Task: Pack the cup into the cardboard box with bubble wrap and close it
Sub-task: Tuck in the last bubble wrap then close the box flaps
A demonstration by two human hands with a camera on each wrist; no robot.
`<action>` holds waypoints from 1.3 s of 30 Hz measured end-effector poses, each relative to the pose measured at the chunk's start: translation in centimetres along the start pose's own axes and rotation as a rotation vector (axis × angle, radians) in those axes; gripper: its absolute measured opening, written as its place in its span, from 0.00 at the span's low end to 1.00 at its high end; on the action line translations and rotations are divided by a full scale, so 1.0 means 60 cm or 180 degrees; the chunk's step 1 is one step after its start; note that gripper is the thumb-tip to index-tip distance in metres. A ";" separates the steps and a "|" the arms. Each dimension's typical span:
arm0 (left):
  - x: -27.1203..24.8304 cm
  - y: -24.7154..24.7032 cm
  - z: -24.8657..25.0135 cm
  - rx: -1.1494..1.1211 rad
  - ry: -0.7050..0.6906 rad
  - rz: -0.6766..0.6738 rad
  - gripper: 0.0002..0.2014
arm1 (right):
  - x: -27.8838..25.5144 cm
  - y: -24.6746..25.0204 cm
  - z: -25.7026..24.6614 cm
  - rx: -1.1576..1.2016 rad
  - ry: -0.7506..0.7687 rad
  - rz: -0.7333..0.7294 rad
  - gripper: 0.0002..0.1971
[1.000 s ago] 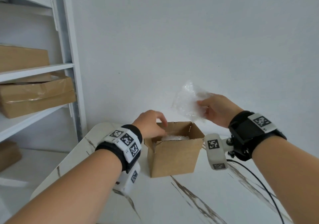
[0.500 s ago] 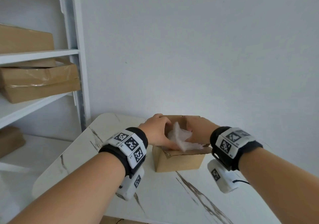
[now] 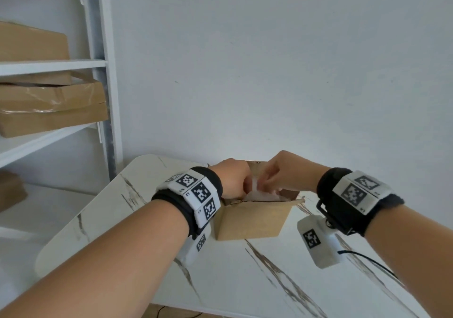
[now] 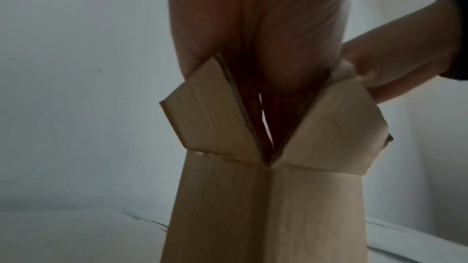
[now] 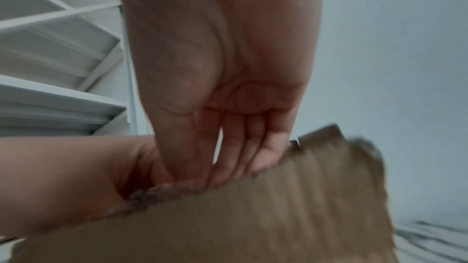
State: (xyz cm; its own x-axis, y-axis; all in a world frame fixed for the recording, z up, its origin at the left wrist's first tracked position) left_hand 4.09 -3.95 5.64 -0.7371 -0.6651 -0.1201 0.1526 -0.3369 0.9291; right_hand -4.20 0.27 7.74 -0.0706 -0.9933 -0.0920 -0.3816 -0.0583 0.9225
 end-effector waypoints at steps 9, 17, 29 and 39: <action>0.013 -0.017 -0.014 -0.0067 0.0091 -0.0017 0.17 | -0.017 -0.032 -0.002 -0.0489 -0.0484 -0.0906 0.15; 0.013 -0.020 -0.013 0.0828 -0.0135 0.0311 0.25 | -0.026 -0.056 -0.019 -0.0523 -0.0547 -0.1137 0.17; 0.001 0.003 -0.028 -0.0092 -0.0111 0.0675 0.26 | -0.075 -0.085 -0.038 -0.0736 -0.0056 -0.1186 0.17; -0.012 0.001 -0.014 -0.0103 -0.0348 0.1008 0.23 | -0.070 -0.109 -0.023 -0.0911 -0.0036 -0.1328 0.16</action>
State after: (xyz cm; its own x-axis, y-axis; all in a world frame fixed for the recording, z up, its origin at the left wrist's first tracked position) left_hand 5.19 -4.02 5.47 -0.7156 -0.6654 0.2128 0.4049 -0.1469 0.9025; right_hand -0.11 4.70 2.61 0.0235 -0.8784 -0.4774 -0.1116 -0.4768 0.8719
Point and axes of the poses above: each hand's wrist, its own x-axis towards the middle knuckle, its own y-axis out of the back of the hand, z = x × y, the point moved 8 cm from there along x, towards the middle knuckle, and after that the axes turned 11 degrees about y, right-handed, at the moved point
